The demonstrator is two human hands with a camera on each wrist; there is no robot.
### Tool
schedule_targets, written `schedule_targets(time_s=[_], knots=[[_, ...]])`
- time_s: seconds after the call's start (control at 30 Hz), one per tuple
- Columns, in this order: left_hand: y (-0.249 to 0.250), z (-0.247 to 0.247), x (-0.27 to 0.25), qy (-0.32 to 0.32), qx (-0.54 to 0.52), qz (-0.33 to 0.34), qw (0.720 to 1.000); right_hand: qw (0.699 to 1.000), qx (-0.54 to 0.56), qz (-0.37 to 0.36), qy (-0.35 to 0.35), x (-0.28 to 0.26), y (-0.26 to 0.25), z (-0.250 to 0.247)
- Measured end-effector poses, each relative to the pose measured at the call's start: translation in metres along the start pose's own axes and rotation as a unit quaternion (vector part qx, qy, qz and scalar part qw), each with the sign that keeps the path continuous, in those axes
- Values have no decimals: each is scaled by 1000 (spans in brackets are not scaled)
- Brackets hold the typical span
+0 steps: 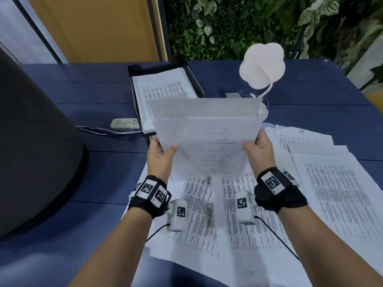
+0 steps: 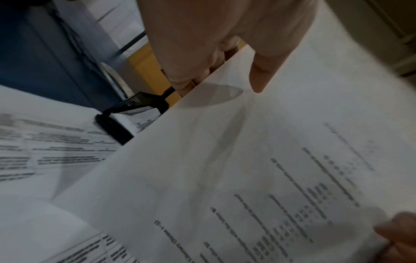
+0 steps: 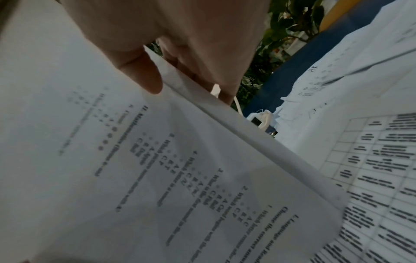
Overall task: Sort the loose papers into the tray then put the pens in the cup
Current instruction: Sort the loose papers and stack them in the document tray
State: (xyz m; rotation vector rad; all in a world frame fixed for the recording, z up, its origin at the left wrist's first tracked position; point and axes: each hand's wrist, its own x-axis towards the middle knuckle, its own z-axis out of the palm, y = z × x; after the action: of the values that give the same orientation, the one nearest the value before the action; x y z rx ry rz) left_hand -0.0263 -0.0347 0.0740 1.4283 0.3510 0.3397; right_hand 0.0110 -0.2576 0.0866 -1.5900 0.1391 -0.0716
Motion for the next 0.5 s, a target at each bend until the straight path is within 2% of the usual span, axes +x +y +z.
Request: schedule_targets(time_s=[0.07, 0.13, 0.23, 0.37, 0.5], knots=[[0, 2, 2, -15, -3, -32, 999, 999, 10, 17, -31, 1, 2, 5], [-3, 6, 3, -15, -1, -49, 999, 1000, 5, 13, -27, 1, 3, 11], [0, 10, 3, 5, 7, -39, 999, 1000, -8, 0, 4, 2, 6, 13], [6, 14, -2, 16, 16, -7, 1000, 999, -14, 17, -43, 0, 10, 11], [11, 9, 0, 2, 3, -10, 1000, 989, -130, 52, -41, 1, 24, 1]])
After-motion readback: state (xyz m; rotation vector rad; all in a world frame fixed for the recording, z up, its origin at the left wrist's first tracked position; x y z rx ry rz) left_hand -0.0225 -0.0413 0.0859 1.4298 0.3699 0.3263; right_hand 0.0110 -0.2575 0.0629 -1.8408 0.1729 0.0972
